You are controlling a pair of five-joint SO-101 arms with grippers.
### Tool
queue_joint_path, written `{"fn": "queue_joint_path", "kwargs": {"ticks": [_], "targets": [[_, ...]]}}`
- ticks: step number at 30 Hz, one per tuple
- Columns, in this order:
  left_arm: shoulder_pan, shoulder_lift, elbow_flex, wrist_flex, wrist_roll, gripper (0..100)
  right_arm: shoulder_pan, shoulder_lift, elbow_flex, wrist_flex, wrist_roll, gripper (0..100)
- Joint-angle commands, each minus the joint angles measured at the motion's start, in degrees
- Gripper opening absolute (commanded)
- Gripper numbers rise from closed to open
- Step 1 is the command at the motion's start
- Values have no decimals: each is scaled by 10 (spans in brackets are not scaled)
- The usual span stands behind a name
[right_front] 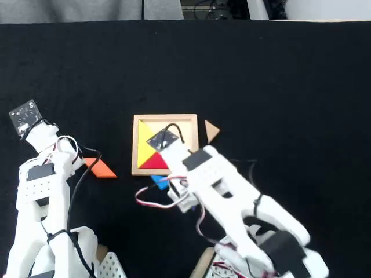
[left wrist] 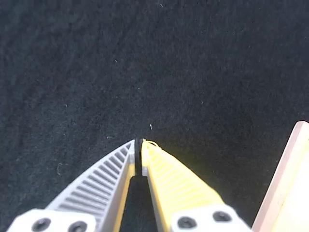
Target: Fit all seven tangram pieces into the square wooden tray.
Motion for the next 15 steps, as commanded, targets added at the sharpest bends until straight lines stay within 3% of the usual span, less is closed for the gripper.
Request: {"fn": "queue_joint_path", "kwargs": {"ticks": [1, 15], "targets": [[4, -15, -4, -8, 2, 41, 32, 44, -34, -32, -8, 230], [5, -15, -4, -8, 2, 42, 33, 71, -37, -72, -4, 227]]}}
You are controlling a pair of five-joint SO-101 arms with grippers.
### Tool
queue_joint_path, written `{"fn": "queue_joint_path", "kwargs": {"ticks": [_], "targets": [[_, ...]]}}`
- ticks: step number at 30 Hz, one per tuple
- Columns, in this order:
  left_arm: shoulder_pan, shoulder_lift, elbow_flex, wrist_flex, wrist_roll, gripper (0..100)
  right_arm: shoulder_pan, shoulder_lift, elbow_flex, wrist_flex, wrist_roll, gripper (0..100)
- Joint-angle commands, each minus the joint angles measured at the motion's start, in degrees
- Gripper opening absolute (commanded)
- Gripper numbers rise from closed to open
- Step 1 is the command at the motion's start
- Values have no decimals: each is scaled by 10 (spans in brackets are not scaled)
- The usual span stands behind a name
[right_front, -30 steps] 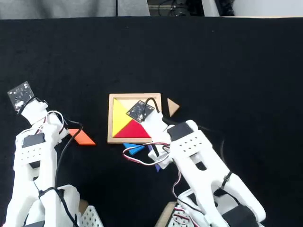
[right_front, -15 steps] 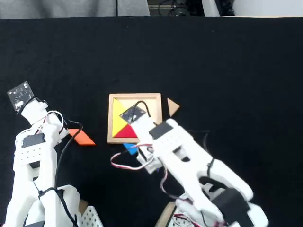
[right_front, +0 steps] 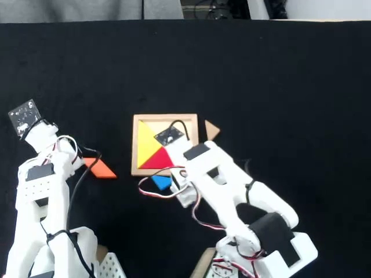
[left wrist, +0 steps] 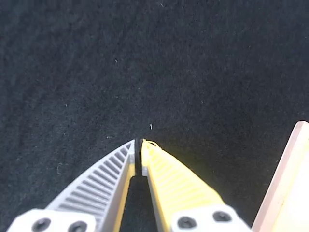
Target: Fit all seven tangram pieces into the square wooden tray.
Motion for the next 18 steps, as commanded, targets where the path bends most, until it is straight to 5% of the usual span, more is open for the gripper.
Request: {"fn": "queue_joint_path", "kwargs": {"ticks": [1, 18], "targets": [[5, -15, -4, -8, 2, 42, 7, -11, -31, -26, 2, 227], [5, -15, -4, -6, 2, 41, 11, 10, -31, -52, 30, 234]]}}
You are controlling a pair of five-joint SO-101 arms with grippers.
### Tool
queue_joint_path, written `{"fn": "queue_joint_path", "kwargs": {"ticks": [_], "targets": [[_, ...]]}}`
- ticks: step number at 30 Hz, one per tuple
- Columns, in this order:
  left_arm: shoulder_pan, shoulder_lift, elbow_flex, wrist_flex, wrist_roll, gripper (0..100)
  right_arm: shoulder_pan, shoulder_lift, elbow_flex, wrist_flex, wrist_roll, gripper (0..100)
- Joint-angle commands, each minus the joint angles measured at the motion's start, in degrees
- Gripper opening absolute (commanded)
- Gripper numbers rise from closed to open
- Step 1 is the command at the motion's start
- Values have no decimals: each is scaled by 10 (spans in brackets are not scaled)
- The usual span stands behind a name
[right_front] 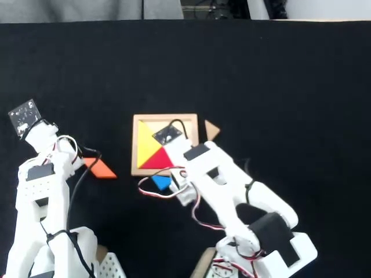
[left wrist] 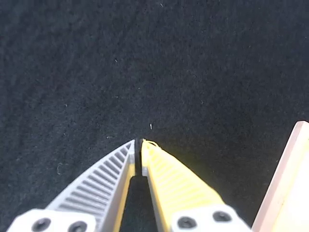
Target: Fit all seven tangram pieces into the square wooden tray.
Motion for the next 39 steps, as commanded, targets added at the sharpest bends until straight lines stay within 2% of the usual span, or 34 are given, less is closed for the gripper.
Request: {"fn": "queue_joint_path", "kwargs": {"ticks": [1, 5, 19, 33, 39], "targets": [[5, -15, -4, -6, 2, 41, 10, 2, -31, -21, 15, 244], [5, -15, -4, -6, 2, 41, 10, 1, -31, -20, 34, 312], [7, -15, -4, -6, 2, 41, 10, 2, -50, -25, 52, 310], [8, -15, -4, -7, 2, 41, 9, 1, -58, -25, 133, 310], [9, -15, -4, -7, 2, 41, 10, 4, -68, -23, 127, 310]]}}
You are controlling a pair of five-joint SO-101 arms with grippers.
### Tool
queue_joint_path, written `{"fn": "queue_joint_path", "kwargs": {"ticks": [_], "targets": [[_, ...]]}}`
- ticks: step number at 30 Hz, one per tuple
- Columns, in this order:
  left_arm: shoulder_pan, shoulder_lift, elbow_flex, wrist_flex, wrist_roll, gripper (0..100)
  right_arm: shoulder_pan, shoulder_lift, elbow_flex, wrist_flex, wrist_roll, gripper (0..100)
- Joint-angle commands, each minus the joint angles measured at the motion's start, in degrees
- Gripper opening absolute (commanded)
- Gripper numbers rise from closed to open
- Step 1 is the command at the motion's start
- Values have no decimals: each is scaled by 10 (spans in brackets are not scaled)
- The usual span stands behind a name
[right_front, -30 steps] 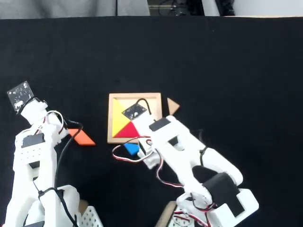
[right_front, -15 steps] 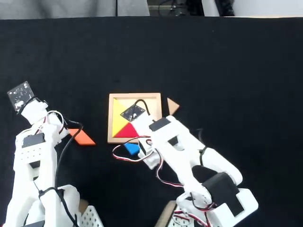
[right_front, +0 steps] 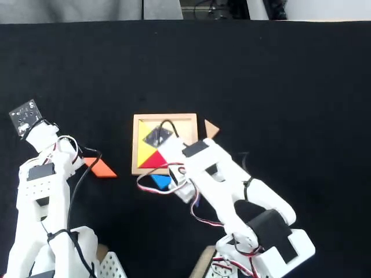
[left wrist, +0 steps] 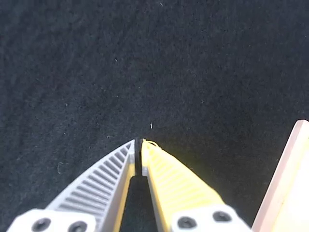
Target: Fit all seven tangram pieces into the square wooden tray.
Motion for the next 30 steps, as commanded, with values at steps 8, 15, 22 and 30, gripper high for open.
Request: {"fn": "queue_joint_path", "kwargs": {"ticks": [8, 15, 22, 30], "targets": [[9, -15, -4, -7, 2, 41, 5, 3, -36, -10, -24, 198], [9, -15, -4, -5, 2, 41, 8, -1, -23, 18, -25, 296], [9, -15, -4, -5, 2, 41, 8, -1, -22, 20, -33, 297], [9, -15, -4, -5, 2, 41, 8, -2, 4, 22, -35, 296]]}}
